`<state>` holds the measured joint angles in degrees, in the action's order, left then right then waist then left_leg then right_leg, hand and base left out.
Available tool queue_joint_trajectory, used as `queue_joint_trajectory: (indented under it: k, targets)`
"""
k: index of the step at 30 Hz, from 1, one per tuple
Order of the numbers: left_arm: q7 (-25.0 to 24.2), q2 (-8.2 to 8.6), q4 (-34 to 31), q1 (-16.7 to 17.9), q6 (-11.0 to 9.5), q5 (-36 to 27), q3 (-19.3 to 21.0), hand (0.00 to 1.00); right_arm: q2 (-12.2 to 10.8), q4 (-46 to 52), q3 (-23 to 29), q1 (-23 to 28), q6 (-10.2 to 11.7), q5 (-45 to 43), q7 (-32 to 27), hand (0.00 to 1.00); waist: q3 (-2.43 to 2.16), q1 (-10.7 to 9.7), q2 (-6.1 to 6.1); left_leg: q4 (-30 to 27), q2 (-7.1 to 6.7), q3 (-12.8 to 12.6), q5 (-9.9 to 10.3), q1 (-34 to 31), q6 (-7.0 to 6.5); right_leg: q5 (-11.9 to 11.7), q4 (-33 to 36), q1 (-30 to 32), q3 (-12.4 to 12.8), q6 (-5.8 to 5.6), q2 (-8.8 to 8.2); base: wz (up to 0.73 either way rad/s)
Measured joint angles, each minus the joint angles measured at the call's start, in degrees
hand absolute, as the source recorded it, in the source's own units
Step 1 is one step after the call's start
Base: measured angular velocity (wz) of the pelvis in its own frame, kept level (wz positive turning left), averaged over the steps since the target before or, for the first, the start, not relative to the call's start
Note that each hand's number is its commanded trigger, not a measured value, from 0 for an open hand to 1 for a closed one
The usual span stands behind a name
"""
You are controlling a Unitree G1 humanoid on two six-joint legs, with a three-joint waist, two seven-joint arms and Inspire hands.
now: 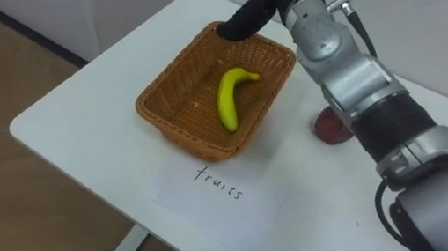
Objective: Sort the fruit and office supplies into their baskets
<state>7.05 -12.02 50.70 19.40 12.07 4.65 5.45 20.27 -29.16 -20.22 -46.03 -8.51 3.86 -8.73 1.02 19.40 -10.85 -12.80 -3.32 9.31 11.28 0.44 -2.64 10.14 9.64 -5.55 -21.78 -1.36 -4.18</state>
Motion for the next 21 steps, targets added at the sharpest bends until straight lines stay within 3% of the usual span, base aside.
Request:
queue_joint_trajectory:
  k: [2,5,9,14,15,21]
  targets:
    - [0.01,0.14,0.11,-0.65,-0.01,0.01,0.01,0.00,0.01,1.84,0.62,0.08,0.09,-1.85,0.07,0.00,-0.40,-1.57,1.03,0.12,0.17,-1.01,0.00,0.23,0.00,0.00,0.12,0.18,0.79,0.01,0.00,-0.19]
    - [0.11,0.15,0.78,-2.25,-0.03,0.01,0.02,0.00,0.05,2.57,1.56,0.15,1.02,-1.54,0.09,0.00,-0.52,-2.23,2.52,0.72,0.66,-2.66,0.00,1.37,-0.02,-0.19,0.14,-0.04,1.43,0.23,0.15,-0.30]
    - [0.11,0.16,0.86,-3.34,-1.13,0.00,0.08,0.00,0.31,2.66,3.63,0.22,1.32,-0.91,0.16,0.00,-0.85,-4.78,3.03,1.21,0.84,-3.08,-0.02,2.25,-0.01,-0.20,0.26,-0.53,1.98,0.25,0.29,-0.09]
    - [0.09,0.15,0.83,-4.85,-1.31,-0.09,0.04,0.00,1.95,7.42,6.30,0.42,1.55,-0.94,-0.55,0.00,-0.85,-7.21,3.18,1.57,1.07,-4.79,-0.02,3.34,-0.02,-0.24,0.21,-0.65,4.45,0.32,0.53,-0.18]
    - [0.09,0.17,0.81,-4.95,-1.32,-0.06,0.03,0.00,2.18,7.60,6.38,0.43,1.61,-1.02,-0.53,0.00,-0.59,-7.67,3.55,1.56,1.06,-4.98,-0.02,3.37,-0.02,-0.24,0.14,-0.73,4.50,0.32,0.53,-0.09]
    - [0.09,1.53,-0.10,-7.21,-2.58,0.37,-0.11,0.00,2.14,12.62,9.85,3.99,1.64,-2.21,-0.45,0.00,-0.72,-9.63,4.15,2.10,1.22,-5.97,-0.02,3.81,-0.03,-0.35,0.16,-0.63,4.86,0.33,0.60,-0.07]
